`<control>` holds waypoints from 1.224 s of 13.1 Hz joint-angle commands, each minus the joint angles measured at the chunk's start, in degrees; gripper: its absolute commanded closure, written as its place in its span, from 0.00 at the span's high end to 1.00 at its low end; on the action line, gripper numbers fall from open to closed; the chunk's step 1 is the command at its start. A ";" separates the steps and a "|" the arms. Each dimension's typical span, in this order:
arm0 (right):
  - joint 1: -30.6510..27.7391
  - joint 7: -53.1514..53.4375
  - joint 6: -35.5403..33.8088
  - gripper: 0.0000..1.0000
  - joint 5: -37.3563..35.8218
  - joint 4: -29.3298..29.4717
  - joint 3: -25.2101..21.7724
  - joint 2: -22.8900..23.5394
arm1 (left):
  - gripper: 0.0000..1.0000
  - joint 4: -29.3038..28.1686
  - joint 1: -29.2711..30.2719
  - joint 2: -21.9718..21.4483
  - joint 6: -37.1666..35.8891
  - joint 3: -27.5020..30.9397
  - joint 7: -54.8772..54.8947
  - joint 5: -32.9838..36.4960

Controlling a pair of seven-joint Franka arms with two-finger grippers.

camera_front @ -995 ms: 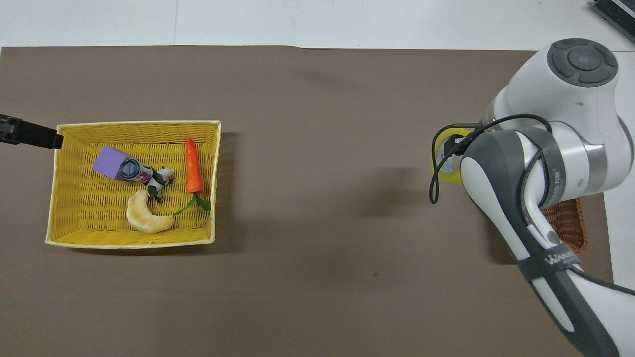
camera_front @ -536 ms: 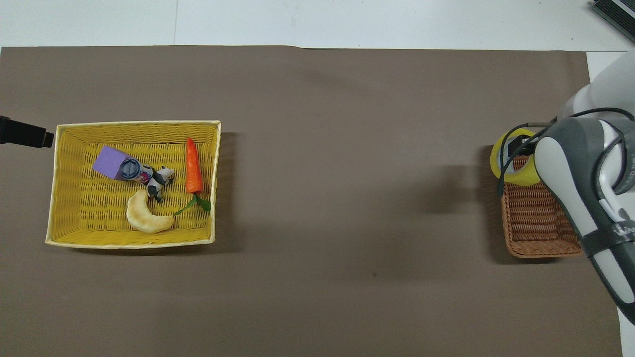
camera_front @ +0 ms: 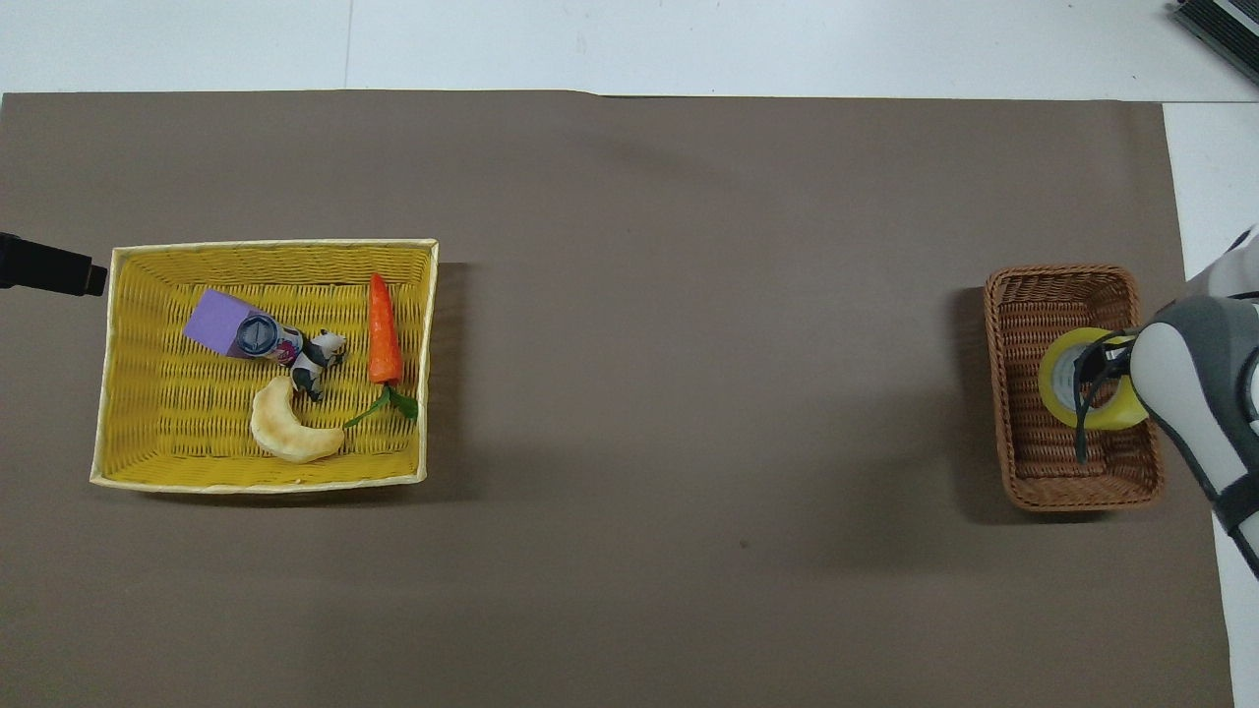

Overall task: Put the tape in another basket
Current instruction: 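Lower the tape into the wicker basket and open the right gripper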

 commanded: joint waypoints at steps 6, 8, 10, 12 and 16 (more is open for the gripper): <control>-0.49 0.03 6.18 1.00 -2.18 -8.13 0.75 -2.11 | 1.00 0.27 0.64 -0.54 -1.27 -0.46 -0.89 0.84; -0.40 0.99 5.66 1.00 -2.18 -5.94 0.93 -2.11 | 1.00 0.18 0.64 -0.54 -0.92 -0.55 -0.72 0.84; 0.74 3.01 3.99 1.00 -2.09 -2.69 0.93 -2.11 | 1.00 0.18 0.56 -0.54 -1.01 -0.55 -0.72 0.84; 1.79 3.55 2.15 1.00 -2.09 0.65 1.36 -2.20 | 1.00 0.18 0.56 -0.54 -0.92 -0.55 -0.72 0.84; 4.86 6.95 -1.64 1.00 -0.94 8.21 1.72 -2.20 | 1.00 0.26 0.56 -0.63 -0.92 -0.55 -0.72 0.84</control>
